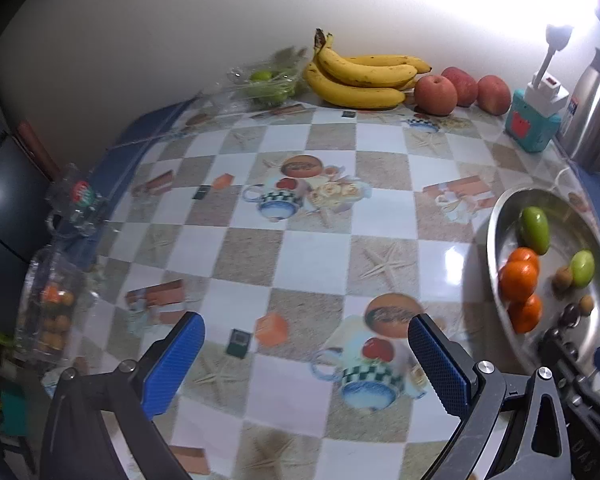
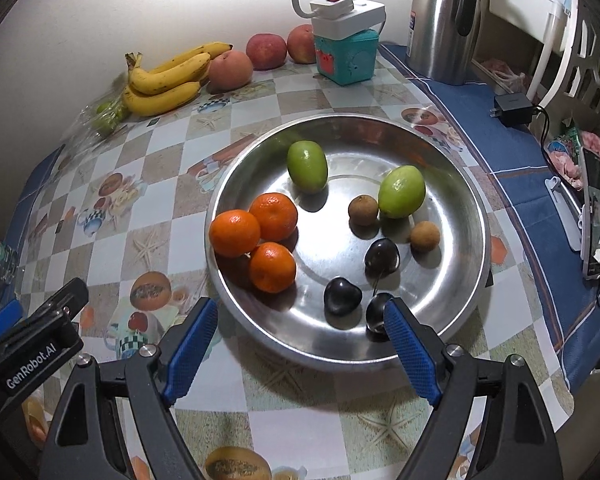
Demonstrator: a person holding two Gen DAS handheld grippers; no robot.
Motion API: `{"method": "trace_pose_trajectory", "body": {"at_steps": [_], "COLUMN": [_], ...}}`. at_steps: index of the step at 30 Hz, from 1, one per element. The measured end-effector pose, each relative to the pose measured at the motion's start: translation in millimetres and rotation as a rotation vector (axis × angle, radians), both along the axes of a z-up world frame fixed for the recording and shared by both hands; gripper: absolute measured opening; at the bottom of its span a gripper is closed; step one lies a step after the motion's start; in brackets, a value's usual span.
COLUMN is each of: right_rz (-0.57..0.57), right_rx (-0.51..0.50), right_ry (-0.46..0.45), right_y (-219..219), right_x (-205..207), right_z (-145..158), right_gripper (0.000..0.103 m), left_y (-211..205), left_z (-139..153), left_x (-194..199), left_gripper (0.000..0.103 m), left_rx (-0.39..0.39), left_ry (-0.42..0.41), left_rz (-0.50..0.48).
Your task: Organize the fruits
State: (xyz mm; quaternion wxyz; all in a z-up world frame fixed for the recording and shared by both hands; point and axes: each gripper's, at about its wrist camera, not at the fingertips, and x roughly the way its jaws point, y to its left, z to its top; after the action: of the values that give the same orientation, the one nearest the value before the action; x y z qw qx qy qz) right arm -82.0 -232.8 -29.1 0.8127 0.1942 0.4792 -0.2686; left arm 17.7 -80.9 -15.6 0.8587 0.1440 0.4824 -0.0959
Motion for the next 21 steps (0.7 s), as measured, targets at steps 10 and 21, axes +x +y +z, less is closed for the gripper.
{"method": "trace_pose_trajectory", "body": {"at_steps": [10,21], "right_rz": [-0.025,-0.037], "right_rx": [-0.02,-0.041], "right_ry": [-0.003,-0.04], "right_y": [3.4,6.4], "right_x": [-14.4,-24.9], "right_z": [9.8,22.1], "right_gripper": [0.086,0.086], "left_y": [10.0,24.0], "left_z": [11.0,18.3], "left_x": [-21.0,-23.0], "left_gripper": [0.103,0.103], "left_rx": [0.0,-0.044], "left_ry": [-0.008,-0.002], "left_rz": [-0.032,-0.006]}}
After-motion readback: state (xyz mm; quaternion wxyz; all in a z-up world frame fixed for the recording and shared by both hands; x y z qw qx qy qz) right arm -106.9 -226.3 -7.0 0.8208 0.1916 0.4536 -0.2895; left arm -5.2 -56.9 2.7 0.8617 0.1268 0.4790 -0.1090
